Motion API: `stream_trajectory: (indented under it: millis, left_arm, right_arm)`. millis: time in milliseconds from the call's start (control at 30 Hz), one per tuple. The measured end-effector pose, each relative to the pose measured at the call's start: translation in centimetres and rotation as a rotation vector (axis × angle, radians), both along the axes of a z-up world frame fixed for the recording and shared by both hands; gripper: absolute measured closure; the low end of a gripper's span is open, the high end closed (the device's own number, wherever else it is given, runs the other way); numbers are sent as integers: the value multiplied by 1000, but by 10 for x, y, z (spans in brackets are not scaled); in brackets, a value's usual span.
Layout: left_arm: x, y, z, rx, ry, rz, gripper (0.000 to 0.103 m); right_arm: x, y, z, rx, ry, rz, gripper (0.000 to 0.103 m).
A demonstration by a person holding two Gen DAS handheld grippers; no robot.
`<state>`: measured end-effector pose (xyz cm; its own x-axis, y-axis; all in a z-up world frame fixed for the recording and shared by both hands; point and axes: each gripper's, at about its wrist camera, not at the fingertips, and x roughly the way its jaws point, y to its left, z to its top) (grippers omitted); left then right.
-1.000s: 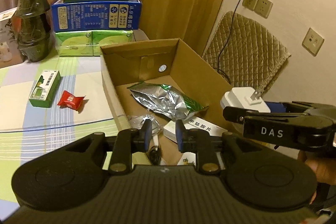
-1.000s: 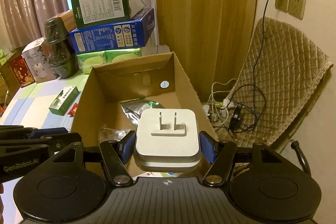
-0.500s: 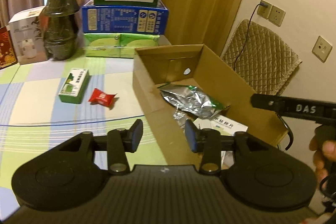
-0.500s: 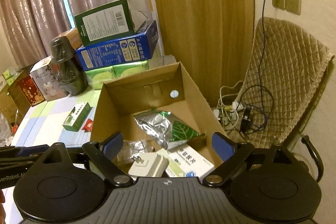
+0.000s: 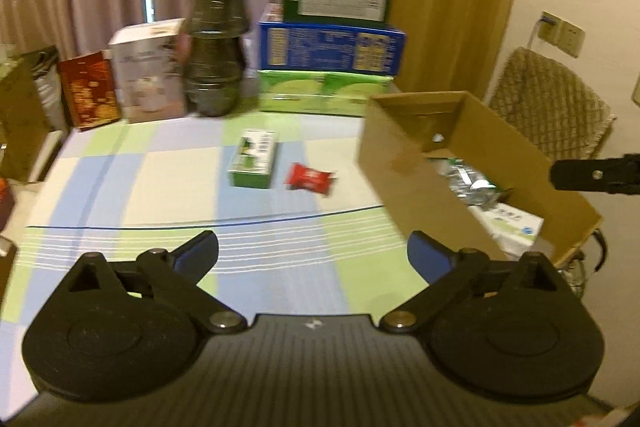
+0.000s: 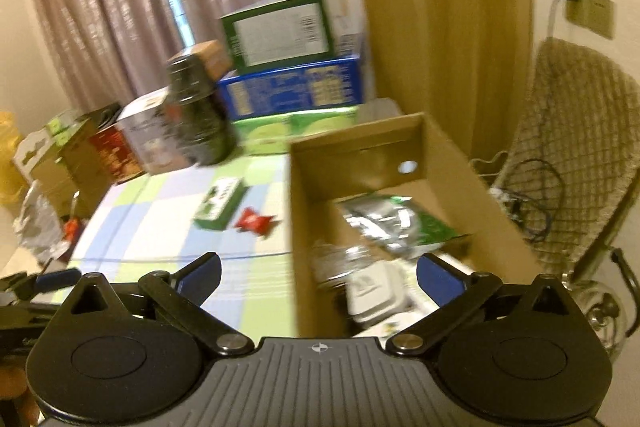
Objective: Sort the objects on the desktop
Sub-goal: 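Open the right tool to release the adapter and withdraw both tools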
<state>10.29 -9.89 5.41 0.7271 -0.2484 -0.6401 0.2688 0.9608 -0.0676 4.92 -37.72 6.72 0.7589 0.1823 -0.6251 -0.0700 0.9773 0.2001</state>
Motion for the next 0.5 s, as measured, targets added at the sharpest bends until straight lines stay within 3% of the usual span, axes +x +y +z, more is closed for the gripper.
stream_trajectory:
  millis: [167, 500]
  left_arm:
    - [-4, 46, 0, 37, -4, 60, 1]
    - [-5, 106, 6, 14, -11, 124, 1]
  right_arm:
    - [-7, 45, 5, -41, -20, 69, 2]
    - [-4, 105, -4, -82, -44, 102, 2]
